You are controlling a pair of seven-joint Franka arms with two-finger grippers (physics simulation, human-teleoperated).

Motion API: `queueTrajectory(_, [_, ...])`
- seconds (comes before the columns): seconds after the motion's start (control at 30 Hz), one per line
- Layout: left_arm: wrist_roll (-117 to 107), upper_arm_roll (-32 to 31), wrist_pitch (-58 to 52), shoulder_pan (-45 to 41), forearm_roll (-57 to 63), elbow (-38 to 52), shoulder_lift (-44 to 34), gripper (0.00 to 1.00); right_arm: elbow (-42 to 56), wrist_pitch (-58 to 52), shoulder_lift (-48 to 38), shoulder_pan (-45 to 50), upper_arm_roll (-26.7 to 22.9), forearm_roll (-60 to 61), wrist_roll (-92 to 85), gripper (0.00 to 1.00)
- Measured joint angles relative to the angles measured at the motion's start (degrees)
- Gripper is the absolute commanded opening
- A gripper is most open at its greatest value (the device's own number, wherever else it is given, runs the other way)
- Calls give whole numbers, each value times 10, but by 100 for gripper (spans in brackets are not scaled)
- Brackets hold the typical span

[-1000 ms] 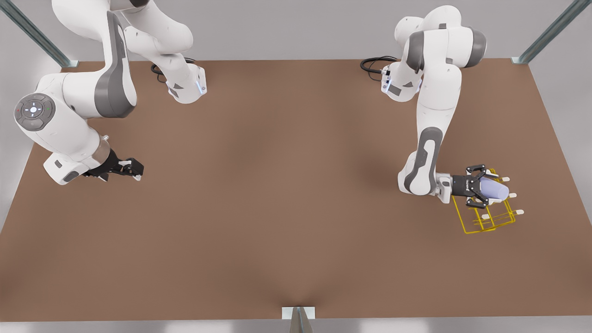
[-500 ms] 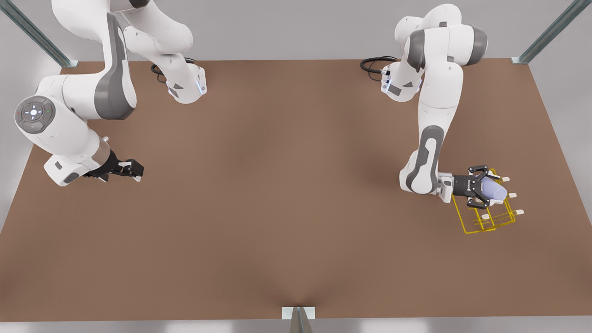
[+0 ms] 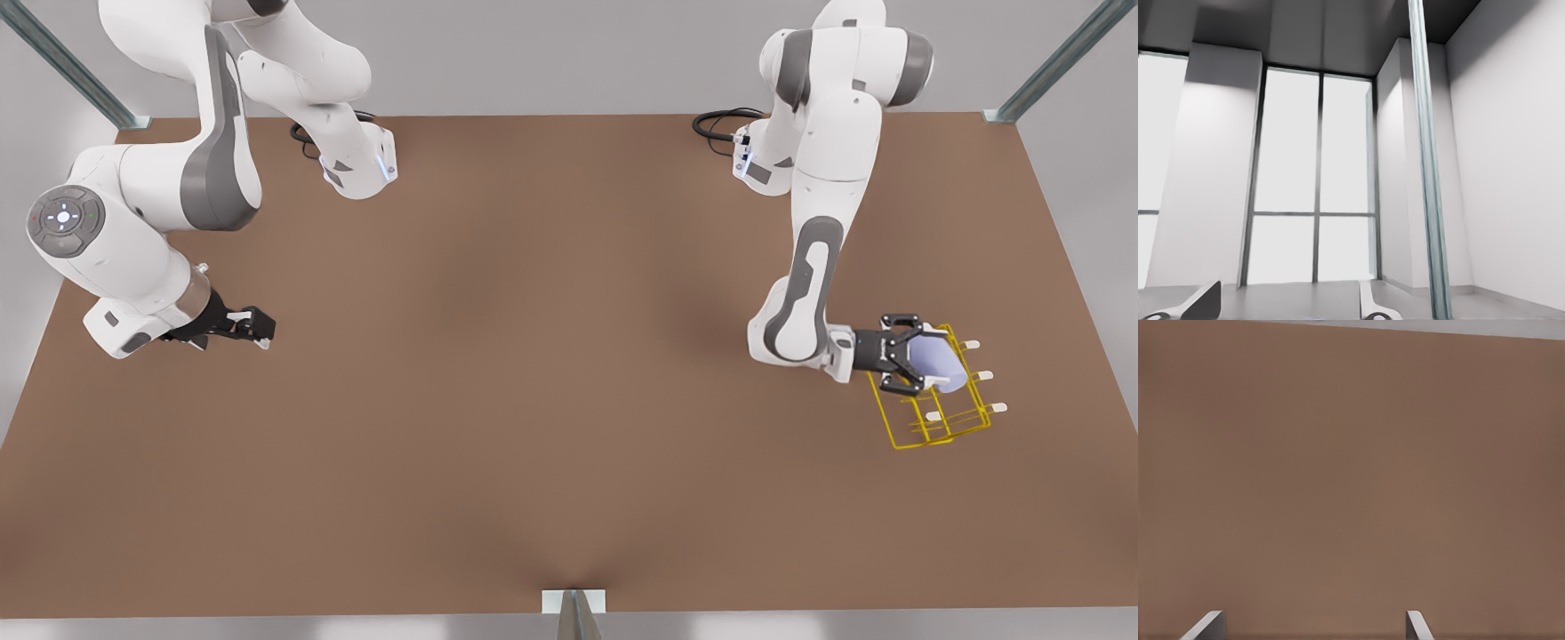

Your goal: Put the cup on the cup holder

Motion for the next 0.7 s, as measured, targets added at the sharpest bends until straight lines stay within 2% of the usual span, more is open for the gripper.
queueTrajectory(0.37, [48,-2,-3,-8,-20,-5,-78,100,-1,0,1,-1,0,0,0,100])
queueTrajectory(0.5, [80,-22,-2,-36,-74,7,-98,100,-1,0,1,-1,0,0,0,100])
queueTrajectory(0.6, [119,-72,-2,-44,-182,84,-105,100,-1,0,1,-1,0,0,0,100])
queueTrajectory(0.7, [187,-99,-1,-45,-360,232,-107,100,-1,0,1,-1,0,0,0,100])
